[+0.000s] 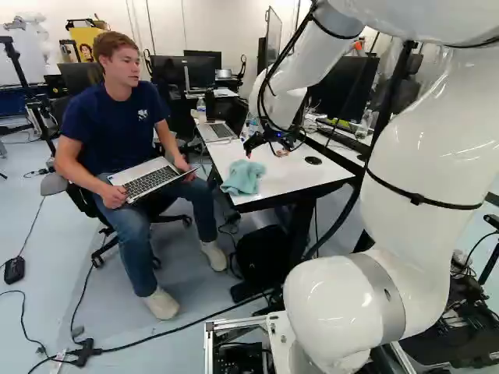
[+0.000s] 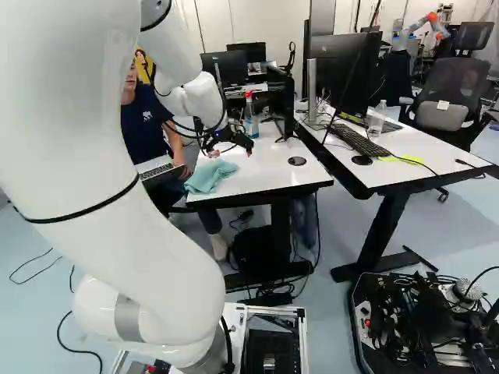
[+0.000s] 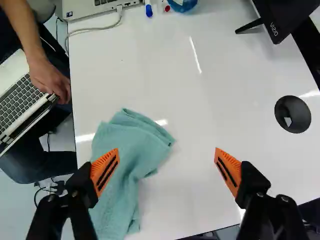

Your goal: Clean the table with the green towel

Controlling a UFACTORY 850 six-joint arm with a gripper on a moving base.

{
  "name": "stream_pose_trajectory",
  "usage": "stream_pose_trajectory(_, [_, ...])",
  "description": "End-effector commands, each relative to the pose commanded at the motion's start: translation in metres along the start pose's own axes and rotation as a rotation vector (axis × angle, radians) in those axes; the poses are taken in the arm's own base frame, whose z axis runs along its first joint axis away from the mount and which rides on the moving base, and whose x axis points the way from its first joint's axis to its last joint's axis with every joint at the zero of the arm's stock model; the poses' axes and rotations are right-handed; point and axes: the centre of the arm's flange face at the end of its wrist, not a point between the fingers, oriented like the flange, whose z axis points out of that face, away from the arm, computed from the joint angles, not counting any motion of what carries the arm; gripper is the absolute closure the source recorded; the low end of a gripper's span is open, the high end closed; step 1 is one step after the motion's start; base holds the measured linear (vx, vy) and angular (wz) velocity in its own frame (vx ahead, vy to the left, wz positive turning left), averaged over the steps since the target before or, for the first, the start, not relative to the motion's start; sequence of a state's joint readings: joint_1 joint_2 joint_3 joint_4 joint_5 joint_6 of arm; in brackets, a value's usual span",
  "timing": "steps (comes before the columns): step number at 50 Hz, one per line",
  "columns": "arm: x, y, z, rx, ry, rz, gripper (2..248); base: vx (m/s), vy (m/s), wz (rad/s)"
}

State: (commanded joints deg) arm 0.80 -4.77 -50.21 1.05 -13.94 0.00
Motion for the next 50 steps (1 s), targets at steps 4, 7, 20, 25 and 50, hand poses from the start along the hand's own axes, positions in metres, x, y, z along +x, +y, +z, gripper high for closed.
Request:
stream_pose_trajectory(4, [0.003, 0.005, 0.002, -0.005, 0.001, 0.009, 3, 0.0, 0.0, 0.0])
stream_pose_trajectory(7, [0.005, 0.009, 0.003, -0.009, 0.001, 0.015, 3, 0.0, 0.0, 0.0])
stream_pose_trajectory(20, [0.013, 0.025, 0.008, -0.026, 0.004, 0.042, 3, 0.0, 0.0, 0.0])
stream_pose_trajectory(25, [0.017, 0.031, 0.01, -0.032, 0.005, 0.052, 3, 0.0, 0.0, 0.0])
stream_pose_trajectory(50, [0.016, 0.035, 0.011, -0.037, 0.014, 0.059, 3, 0.0, 0.0, 0.0])
